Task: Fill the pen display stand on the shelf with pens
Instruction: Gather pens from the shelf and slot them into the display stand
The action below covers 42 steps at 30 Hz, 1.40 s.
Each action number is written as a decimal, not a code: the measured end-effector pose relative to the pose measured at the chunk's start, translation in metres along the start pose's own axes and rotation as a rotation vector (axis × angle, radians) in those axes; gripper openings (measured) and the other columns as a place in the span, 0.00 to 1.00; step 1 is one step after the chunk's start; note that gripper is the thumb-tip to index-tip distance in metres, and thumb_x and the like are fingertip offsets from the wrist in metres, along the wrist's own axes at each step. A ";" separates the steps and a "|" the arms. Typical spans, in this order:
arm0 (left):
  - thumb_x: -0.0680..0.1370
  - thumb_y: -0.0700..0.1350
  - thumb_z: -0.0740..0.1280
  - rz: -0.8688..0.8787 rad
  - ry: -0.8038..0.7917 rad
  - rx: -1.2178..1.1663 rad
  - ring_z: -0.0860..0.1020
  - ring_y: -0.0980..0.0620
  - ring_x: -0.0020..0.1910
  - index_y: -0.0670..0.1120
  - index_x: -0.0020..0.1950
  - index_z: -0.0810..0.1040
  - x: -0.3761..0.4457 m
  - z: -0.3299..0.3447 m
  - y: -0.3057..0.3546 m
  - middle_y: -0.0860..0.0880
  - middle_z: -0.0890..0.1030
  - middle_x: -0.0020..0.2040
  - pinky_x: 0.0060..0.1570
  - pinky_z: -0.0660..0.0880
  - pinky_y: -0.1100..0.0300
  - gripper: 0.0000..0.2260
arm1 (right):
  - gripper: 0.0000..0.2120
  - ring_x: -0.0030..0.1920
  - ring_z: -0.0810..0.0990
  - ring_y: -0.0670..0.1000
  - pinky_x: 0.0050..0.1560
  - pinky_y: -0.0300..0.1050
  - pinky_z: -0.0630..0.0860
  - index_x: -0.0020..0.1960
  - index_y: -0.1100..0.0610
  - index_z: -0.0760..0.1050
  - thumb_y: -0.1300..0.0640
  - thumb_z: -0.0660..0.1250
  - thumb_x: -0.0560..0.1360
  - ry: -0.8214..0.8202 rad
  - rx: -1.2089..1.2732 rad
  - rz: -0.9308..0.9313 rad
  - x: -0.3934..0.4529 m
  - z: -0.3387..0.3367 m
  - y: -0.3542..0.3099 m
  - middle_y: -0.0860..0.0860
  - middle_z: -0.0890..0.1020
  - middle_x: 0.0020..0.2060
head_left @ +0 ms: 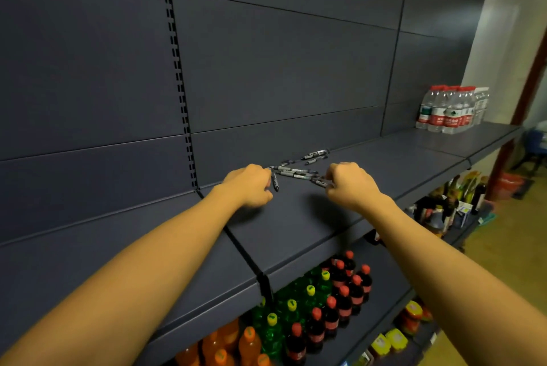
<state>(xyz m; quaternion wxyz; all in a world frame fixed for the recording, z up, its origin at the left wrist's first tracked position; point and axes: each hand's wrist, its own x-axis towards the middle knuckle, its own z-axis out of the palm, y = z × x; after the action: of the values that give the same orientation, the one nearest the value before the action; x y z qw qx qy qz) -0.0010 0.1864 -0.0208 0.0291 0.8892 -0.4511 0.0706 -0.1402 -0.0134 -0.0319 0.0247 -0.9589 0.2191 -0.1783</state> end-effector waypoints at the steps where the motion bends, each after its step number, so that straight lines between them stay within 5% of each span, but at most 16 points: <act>1: 0.77 0.48 0.65 -0.011 0.002 0.001 0.77 0.44 0.48 0.47 0.54 0.74 0.008 0.000 0.007 0.48 0.76 0.52 0.50 0.79 0.47 0.08 | 0.11 0.48 0.78 0.59 0.49 0.55 0.81 0.56 0.59 0.75 0.55 0.67 0.76 -0.002 0.013 -0.010 0.006 0.001 0.012 0.57 0.78 0.51; 16: 0.78 0.49 0.65 -0.199 0.000 0.037 0.76 0.45 0.48 0.49 0.54 0.73 0.098 0.014 0.106 0.48 0.75 0.52 0.48 0.77 0.49 0.07 | 0.12 0.49 0.78 0.59 0.48 0.55 0.80 0.58 0.60 0.75 0.58 0.66 0.76 -0.057 0.058 -0.218 0.075 -0.007 0.144 0.58 0.78 0.54; 32: 0.79 0.48 0.64 -0.217 0.056 0.042 0.75 0.46 0.48 0.48 0.58 0.73 0.184 0.022 0.099 0.49 0.73 0.54 0.43 0.71 0.53 0.10 | 0.09 0.47 0.77 0.58 0.44 0.50 0.77 0.55 0.59 0.75 0.57 0.65 0.76 0.002 0.117 -0.340 0.159 0.019 0.154 0.56 0.78 0.51; 42: 0.78 0.49 0.65 -0.279 0.101 0.023 0.75 0.47 0.48 0.49 0.56 0.72 0.221 0.022 0.070 0.50 0.73 0.52 0.47 0.77 0.49 0.08 | 0.11 0.49 0.79 0.59 0.47 0.53 0.80 0.57 0.59 0.75 0.56 0.65 0.77 0.020 0.146 -0.390 0.219 0.041 0.154 0.55 0.79 0.52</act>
<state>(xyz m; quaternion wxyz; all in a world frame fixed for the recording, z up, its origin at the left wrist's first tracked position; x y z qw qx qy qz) 0.0737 -0.0341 -0.0096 0.0511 0.9388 -0.3204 0.1155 -0.0045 -0.2477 -0.0171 0.0568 -0.9771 0.0159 -0.2046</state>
